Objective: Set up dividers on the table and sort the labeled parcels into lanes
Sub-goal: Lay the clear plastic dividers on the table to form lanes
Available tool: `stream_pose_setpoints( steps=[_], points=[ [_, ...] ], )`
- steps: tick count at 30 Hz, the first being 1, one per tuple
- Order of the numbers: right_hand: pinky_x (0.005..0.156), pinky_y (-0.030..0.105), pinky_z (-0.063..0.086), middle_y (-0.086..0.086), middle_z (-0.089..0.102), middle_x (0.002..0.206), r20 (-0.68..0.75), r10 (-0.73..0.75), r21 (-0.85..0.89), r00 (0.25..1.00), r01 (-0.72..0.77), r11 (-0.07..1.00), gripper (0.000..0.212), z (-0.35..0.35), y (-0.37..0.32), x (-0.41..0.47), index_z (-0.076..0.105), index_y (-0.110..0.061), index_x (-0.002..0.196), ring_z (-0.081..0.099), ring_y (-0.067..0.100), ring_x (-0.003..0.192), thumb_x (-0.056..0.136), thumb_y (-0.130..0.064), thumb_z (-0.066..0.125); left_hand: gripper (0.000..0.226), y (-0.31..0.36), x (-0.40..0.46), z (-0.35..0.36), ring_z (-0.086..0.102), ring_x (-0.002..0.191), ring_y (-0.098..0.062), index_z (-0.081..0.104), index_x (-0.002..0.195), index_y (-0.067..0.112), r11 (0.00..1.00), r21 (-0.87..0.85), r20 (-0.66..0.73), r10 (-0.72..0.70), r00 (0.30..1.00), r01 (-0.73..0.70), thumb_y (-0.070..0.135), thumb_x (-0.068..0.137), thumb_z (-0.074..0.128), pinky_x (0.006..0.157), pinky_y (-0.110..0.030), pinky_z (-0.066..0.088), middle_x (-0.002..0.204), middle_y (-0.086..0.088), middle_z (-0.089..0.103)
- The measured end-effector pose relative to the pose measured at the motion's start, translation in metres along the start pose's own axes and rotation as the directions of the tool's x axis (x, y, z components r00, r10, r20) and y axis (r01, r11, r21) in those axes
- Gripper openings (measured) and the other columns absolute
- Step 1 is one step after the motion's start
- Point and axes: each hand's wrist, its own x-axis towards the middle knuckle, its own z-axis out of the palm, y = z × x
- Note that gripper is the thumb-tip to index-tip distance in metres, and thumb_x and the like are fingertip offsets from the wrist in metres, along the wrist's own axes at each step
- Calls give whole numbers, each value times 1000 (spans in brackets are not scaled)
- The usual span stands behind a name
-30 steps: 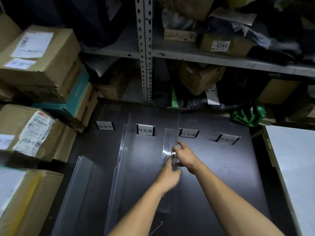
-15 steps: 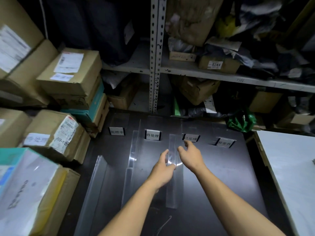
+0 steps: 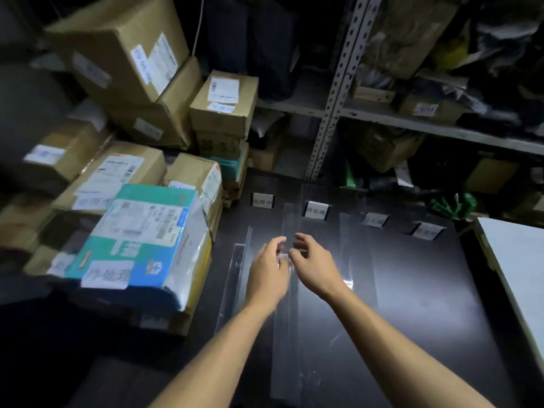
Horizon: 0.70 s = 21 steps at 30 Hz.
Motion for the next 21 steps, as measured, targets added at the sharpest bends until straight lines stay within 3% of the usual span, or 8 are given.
stream_pose_setpoints(
  steps=[3, 6, 9, 11, 15, 21],
  points=[
    [99, 24, 41, 5, 58, 139, 104, 2, -34, 995, 2, 999, 52, 49, -10, -20, 44, -17, 144, 57, 18, 123, 94, -25, 52, 54, -43, -23, -22, 39, 131, -15, 35, 144, 27, 972, 232, -67, -11, 998, 27, 12, 94, 48, 94, -30, 42, 150, 4, 35],
    [104, 28, 41, 11, 51, 146, 229, 76, -61, 971, -64, 996, 57, 86, -9, -33, 36, -13, 149, 53, 22, 129, 96, -25, 50, 70, -78, -44, -27, 23, 144, -26, 11, 154, 20, 916, 320, 50, -274, 960, 244, 11, 93, 45, 111, -38, 30, 161, -6, 15],
    [112, 34, 36, 16, 41, 152, 346, 136, -110, 928, -104, 989, 62, 109, -3, -40, 26, -10, 154, 43, 27, 138, 98, -28, 47, 69, -102, -57, -33, 44, 133, -29, 10, 155, 20, 883, 236, 243, -459, 855, 407, 16, 94, 41, 100, -34, 39, 152, -13, 37],
    [114, 35, 34, 16, 39, 154, 394, 150, -139, 907, -103, 985, 62, 118, 2, -43, 24, -11, 155, 41, 27, 140, 99, -29, 45, 63, -106, -62, -38, 54, 121, -28, 17, 154, 25, 886, 197, 293, -462, 837, 420, 15, 95, 39, 89, -31, 43, 140, -12, 51],
    [115, 34, 31, 14, 40, 154, 418, 158, -178, 895, -89, 980, 61, 128, 12, -44, 25, -13, 155, 40, 26, 141, 99, -31, 44, 59, -101, -63, -46, 48, 130, -30, 27, 152, 31, 897, 155, 260, -442, 859, 414, 14, 97, 40, 101, -36, 40, 145, -13, 48],
    [115, 43, 34, 9, 36, 157, 438, 130, -66, 889, -113, 991, 58, 132, 18, -44, 28, -17, 154, 43, 26, 139, 101, -36, 36, 55, -82, -71, -63, 49, 127, -32, 23, 152, 37, 907, 181, 181, -411, 894, 380, 19, 101, 34, 103, -39, 40, 145, -16, 43]
  ],
)
